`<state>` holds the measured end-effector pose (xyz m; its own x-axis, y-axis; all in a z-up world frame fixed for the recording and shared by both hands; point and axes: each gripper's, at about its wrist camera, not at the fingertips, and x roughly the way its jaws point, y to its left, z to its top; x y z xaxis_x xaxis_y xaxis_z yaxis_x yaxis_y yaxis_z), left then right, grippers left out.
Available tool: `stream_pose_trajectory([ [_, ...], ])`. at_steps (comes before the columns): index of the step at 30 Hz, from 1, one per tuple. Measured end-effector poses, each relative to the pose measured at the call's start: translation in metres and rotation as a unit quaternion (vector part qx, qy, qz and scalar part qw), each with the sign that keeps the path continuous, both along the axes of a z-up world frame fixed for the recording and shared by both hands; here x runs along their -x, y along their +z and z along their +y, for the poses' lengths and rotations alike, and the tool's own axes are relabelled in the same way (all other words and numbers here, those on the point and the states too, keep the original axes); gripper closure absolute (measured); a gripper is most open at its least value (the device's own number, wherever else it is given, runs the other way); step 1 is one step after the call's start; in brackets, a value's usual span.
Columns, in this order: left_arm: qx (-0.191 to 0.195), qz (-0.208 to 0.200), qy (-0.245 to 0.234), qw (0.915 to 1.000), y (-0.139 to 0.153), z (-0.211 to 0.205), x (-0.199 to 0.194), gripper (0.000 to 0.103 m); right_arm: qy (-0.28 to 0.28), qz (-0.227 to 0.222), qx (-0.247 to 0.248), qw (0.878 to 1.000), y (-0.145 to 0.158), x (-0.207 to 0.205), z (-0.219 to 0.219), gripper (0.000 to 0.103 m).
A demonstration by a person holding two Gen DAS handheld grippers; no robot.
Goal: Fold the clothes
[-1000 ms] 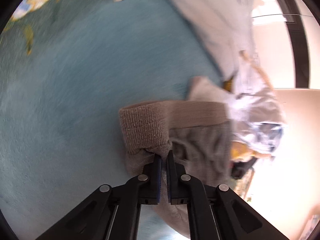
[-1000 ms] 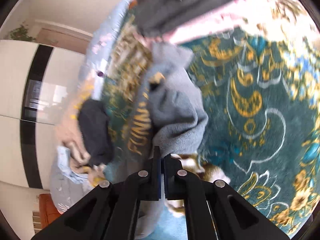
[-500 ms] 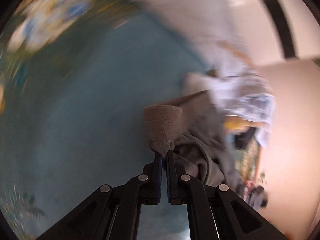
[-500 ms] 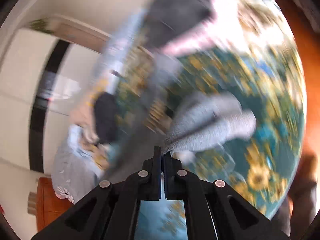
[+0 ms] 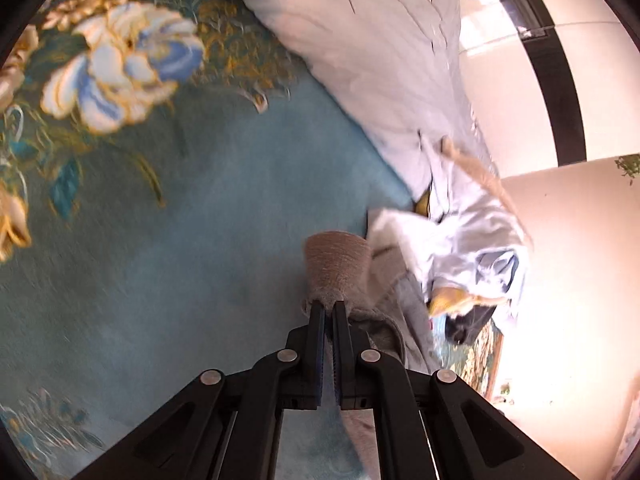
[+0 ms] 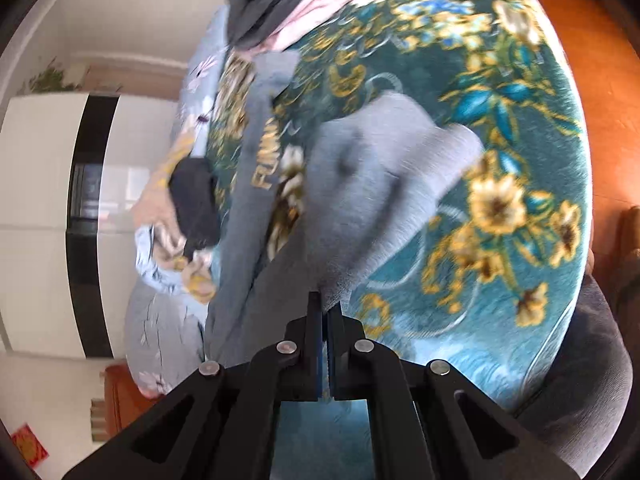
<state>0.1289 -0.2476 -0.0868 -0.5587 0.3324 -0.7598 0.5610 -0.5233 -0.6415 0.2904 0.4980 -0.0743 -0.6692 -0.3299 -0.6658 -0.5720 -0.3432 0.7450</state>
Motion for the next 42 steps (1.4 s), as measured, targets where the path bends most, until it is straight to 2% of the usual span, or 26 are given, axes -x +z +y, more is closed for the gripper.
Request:
stream_pose_trajectory([
  [2, 0.017, -0.019, 0.012, 0.9996, -0.01, -0.015, -0.005, 0.1, 0.025, -0.016, -0.003, 1.0, -0.005, 0.002, -0.015, 0.101],
  [4, 0.029, -0.06, 0.016, 0.9977, -0.03, -0.022, -0.009, 0.099, 0.038, -0.049, 0.006, 0.998, -0.021, -0.001, -0.025, 0.101],
  [7, 0.002, -0.087, 0.034, 0.9956, -0.053, -0.024, -0.022, 0.1, 0.03, -0.072, 0.029, 0.997, -0.037, -0.013, -0.027, 0.098],
  [12, -0.003, -0.072, 0.039, 0.9966, -0.045, -0.022, -0.025, 0.099, -0.005, -0.064, 0.046, 0.997, -0.04, -0.038, -0.004, 0.095],
  [14, -0.008, -0.065, 0.036, 0.9972, -0.038, -0.023, -0.028, 0.099, -0.032, -0.061, 0.039, 0.997, -0.04, -0.048, 0.011, 0.074],
  [15, -0.012, -0.059, 0.034, 0.9976, -0.036, -0.022, -0.027, 0.099, -0.05, -0.062, 0.04, 0.996, -0.042, -0.051, 0.019, 0.071],
  [20, -0.029, -0.055, 0.027, 0.9977, -0.042, -0.006, -0.022, 0.097, -0.095, -0.074, 0.066, 0.991, -0.063, -0.048, 0.041, 0.07],
  [23, -0.026, -0.061, 0.026, 0.9975, -0.036, -0.006, -0.024, 0.096, -0.117, -0.077, 0.074, 0.987, -0.072, -0.041, 0.049, 0.07],
  [28, -0.023, -0.046, 0.041, 0.9979, -0.025, -0.013, -0.025, 0.095, -0.154, -0.077, 0.094, 0.981, -0.082, -0.038, 0.055, 0.069],
  [30, -0.025, -0.044, 0.046, 0.9977, -0.023, -0.013, -0.023, 0.094, -0.154, -0.069, 0.086, 0.982, -0.078, -0.033, 0.054, 0.081],
  [31, -0.028, -0.043, 0.045, 0.9977, -0.023, -0.011, -0.02, 0.093, -0.149, -0.066, 0.079, 0.984, -0.074, -0.03, 0.055, 0.095],
  [35, -0.034, -0.032, 0.017, 0.9988, -0.021, 0.005, -0.002, 0.092, -0.115, -0.055, 0.0, 0.992, -0.041, -0.017, 0.059, 0.097],
  [38, -0.036, -0.021, -0.009, 0.9991, -0.019, 0.019, 0.015, 0.091, -0.099, -0.035, -0.053, 0.993, -0.013, -0.024, 0.072, 0.098],
  [40, -0.035, -0.015, -0.033, 0.9988, -0.018, 0.031, 0.031, 0.09, -0.095, -0.047, -0.074, 0.992, -0.007, -0.032, 0.084, 0.098],
  [42, -0.027, -0.013, -0.062, 0.9977, -0.017, 0.043, 0.051, 0.087, -0.106, -0.075, -0.075, 0.989, -0.015, -0.039, 0.096, 0.098],
])
